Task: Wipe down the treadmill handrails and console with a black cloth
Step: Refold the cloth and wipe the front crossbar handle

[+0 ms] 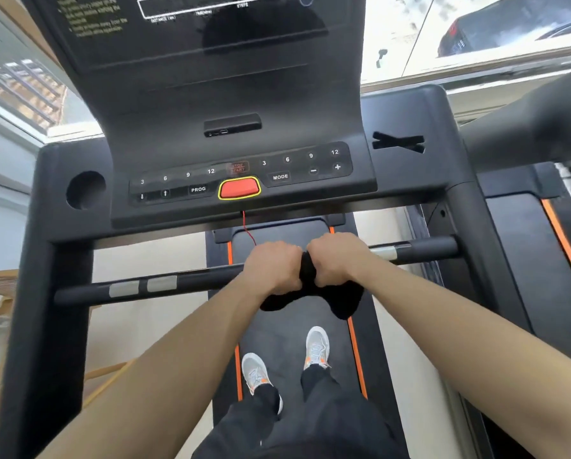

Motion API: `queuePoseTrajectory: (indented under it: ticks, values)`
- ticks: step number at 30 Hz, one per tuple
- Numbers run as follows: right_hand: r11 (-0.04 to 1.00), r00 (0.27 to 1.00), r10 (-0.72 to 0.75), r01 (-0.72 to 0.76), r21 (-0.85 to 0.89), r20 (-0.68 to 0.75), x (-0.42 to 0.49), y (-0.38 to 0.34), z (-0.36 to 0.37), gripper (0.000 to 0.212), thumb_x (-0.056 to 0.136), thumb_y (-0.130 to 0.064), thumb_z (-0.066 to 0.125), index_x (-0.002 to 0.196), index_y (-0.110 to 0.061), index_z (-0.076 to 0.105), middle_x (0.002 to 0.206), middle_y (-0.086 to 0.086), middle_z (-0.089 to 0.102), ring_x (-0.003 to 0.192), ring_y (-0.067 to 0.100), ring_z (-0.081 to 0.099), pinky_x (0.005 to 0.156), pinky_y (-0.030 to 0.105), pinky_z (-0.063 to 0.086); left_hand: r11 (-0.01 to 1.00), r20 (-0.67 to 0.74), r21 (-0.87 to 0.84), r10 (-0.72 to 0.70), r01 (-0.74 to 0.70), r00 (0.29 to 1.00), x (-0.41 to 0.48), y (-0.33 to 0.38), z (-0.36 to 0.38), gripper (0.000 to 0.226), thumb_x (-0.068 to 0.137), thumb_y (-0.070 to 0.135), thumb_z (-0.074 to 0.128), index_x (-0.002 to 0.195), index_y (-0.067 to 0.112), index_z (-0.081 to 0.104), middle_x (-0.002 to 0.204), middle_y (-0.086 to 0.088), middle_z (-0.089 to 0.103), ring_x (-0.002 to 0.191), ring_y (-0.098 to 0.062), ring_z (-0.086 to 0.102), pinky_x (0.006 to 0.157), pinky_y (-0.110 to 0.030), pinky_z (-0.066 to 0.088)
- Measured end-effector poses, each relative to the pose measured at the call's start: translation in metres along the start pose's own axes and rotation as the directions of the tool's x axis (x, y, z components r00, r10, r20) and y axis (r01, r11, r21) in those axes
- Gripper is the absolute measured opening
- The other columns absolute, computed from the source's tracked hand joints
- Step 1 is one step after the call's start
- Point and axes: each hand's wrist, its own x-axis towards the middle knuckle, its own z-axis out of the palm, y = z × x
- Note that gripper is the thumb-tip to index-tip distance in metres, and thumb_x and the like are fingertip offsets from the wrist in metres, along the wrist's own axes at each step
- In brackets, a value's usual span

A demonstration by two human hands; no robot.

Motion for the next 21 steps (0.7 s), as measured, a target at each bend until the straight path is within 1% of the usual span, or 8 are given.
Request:
queuePoseTrajectory:
  ticks: [4,7,9,11,14,16,19,21]
  values:
    - [0.969,0.89,-0.134,0.026,0.244,0.436,0.019,0.011,-0.03,0.02,0.071,-0.028,0.081,0.083,-0.018,0.069,0.078,-0.001,0.068,0.068,0.017,0.066,0.059,0.028,0.053,0.956,0.464,-0.29,0.095,0.05,0.881,0.028,-0.012,-0.026,0.024,0.067,0.034,0.08,0.069,0.025,0.058,0.073,0.003,0.063,0.064,-0.016,0.061,0.058,-0.028,0.046]
    - [0.963,0.884,-0.122,-0.004,0.269,0.451,0.022,0.009,-0.03,0.029,0.071,-0.025,0.08,0.097,-0.013,0.072,0.086,0.003,0.071,0.079,0.023,0.07,0.075,0.037,0.061,0.952,0.475,-0.301,0.101,0.054,0.874,0.029,-0.011,-0.024,0.023,0.068,0.033,0.078,0.079,0.02,0.062,0.084,-0.001,0.067,0.07,-0.019,0.062,0.061,-0.03,0.047]
    - [0.986,0.956,-0.089,0.045,0.162,0.279,0.014,0.006,-0.018,0.025,0.071,-0.03,0.075,0.091,-0.017,0.069,0.082,0.0,0.068,0.078,0.024,0.068,0.069,0.039,0.058,0.988,0.224,-0.153,0.05,-0.016,0.973,0.014,-0.004,-0.011,0.025,0.076,0.038,0.069,0.093,0.022,0.06,0.086,-0.001,0.066,0.073,-0.024,0.06,0.061,-0.032,0.043]
    - [0.999,0.996,-0.04,0.038,-0.028,-0.074,0.004,-0.001,0.006,0.016,0.071,-0.03,0.07,0.084,-0.022,0.063,0.076,-0.004,0.065,0.071,0.024,0.066,0.057,0.031,0.046,1.0,-0.067,-0.021,-0.007,0.005,0.998,-0.002,0.001,0.009,0.023,0.085,0.038,0.058,0.102,0.022,0.057,0.092,-0.001,0.068,0.079,-0.027,0.065,0.061,-0.033,0.039]
    - [0.981,0.844,-0.06,-0.05,-0.189,-0.532,-0.008,-0.011,0.045,0.027,0.058,-0.015,0.08,0.072,-0.02,0.058,0.06,-0.001,0.058,0.051,0.024,0.058,0.048,0.03,0.032,0.994,-0.322,0.101,-0.006,0.041,0.947,-0.01,0.011,0.031,0.012,0.088,0.026,0.059,0.099,0.021,0.056,0.088,0.001,0.068,0.074,-0.023,0.068,0.057,-0.035,0.038]
    - [0.981,0.757,-0.06,-0.076,-0.178,-0.651,-0.005,-0.013,0.059,0.028,0.055,-0.007,0.078,0.069,-0.018,0.056,0.058,0.001,0.055,0.05,0.025,0.054,0.048,0.031,0.031,0.987,-0.385,0.146,0.0,0.061,0.923,-0.01,0.012,0.037,0.012,0.084,0.022,0.065,0.094,0.02,0.058,0.082,0.002,0.067,0.069,-0.022,0.066,0.055,-0.035,0.04]
    - [0.99,0.853,-0.072,-0.002,-0.141,-0.518,-0.003,-0.011,0.04,0.026,0.062,-0.016,0.08,0.078,-0.018,0.059,0.067,0.001,0.062,0.058,0.027,0.063,0.05,0.032,0.039,0.999,-0.127,0.023,-0.026,0.029,0.992,-0.003,0.007,0.014,0.014,0.082,0.028,0.062,0.093,0.022,0.058,0.087,-0.001,0.069,0.077,-0.027,0.067,0.06,-0.035,0.046]
    - [0.995,0.979,-0.088,0.078,-0.058,-0.184,-0.002,-0.005,0.014,0.019,0.075,-0.029,0.071,0.089,-0.021,0.062,0.079,-0.001,0.065,0.072,0.027,0.066,0.057,0.031,0.04,0.99,0.211,-0.139,0.029,0.001,0.977,0.01,-0.001,-0.009,0.017,0.076,0.032,0.068,0.087,0.022,0.058,0.089,-0.003,0.069,0.079,-0.027,0.064,0.068,-0.035,0.053]
